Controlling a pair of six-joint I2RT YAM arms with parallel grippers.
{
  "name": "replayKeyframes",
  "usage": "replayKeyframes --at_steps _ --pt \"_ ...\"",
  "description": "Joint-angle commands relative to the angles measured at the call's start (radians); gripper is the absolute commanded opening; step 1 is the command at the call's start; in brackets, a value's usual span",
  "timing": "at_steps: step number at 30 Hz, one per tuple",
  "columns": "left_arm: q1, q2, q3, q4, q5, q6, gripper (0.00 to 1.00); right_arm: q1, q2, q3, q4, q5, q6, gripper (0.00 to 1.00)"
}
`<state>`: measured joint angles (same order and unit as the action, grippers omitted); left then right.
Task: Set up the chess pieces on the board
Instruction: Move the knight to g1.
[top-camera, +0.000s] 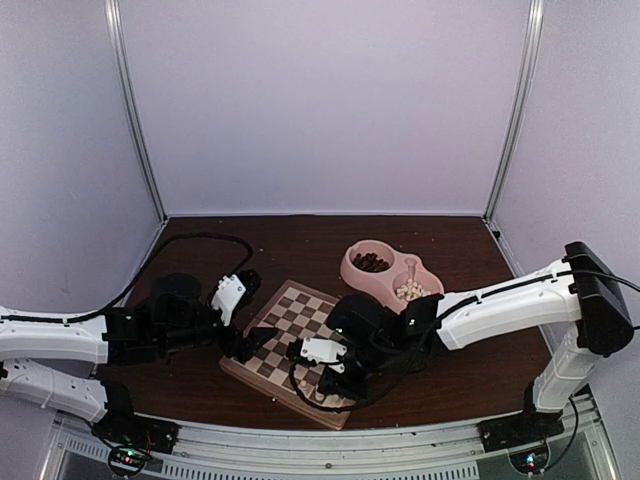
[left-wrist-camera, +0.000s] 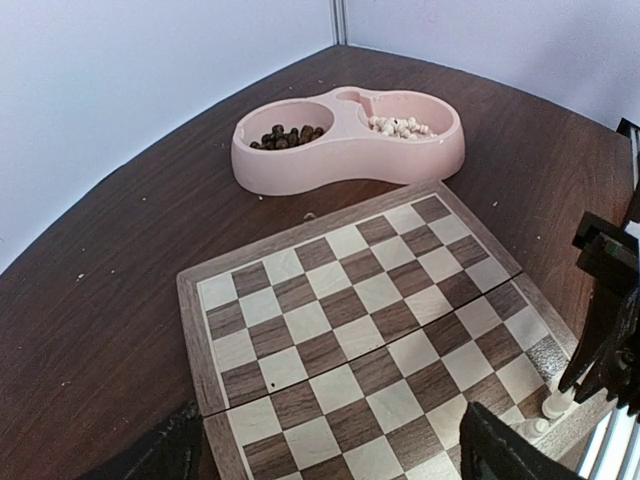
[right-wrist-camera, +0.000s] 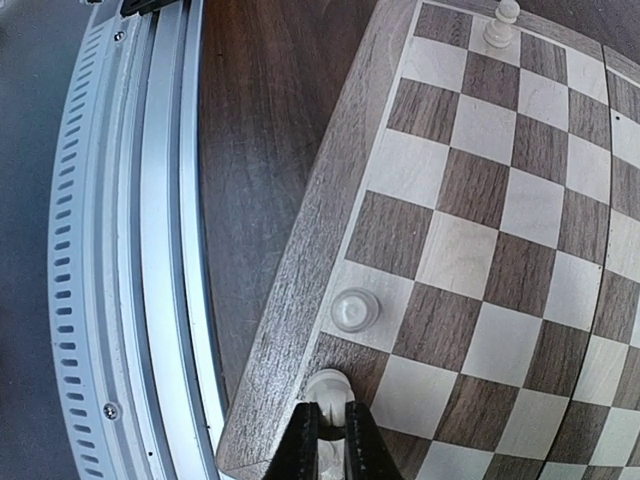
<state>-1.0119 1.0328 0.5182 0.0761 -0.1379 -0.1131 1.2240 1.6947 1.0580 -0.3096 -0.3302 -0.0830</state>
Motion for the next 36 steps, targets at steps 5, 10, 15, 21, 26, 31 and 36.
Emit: replayKeyframes --at_steps 5,10,15,21,26,31,36 --pt "-0.003 0.0 0.023 0.021 -0.008 0.011 0.89 0.017 0.035 0.039 -0.016 0.024 -0.011 0.07" --pt "-0.004 0.001 0.023 0.021 -0.008 0.011 0.89 0.02 0.037 0.039 -0.015 0.035 -0.011 0.12" --pt "-0.004 0.001 0.023 0.021 -0.008 0.01 0.89 0.022 0.032 0.037 -0.011 0.041 -0.009 0.2" --pt "-0.003 -0.002 0.022 0.021 -0.008 0.012 0.89 0.022 0.014 0.026 0.002 0.043 -0.006 0.44" --pt "-0.003 -0.003 0.02 0.02 -0.01 0.01 0.89 0.022 -0.043 -0.007 0.035 0.042 0.001 0.45" --pt "-0.003 0.009 0.018 0.031 -0.011 0.011 0.89 0.022 -0.155 -0.069 0.092 0.089 0.011 0.45" --pt "-0.004 0.001 0.015 0.033 -0.015 0.009 0.89 0.009 -0.321 -0.193 0.192 0.242 0.032 0.46"
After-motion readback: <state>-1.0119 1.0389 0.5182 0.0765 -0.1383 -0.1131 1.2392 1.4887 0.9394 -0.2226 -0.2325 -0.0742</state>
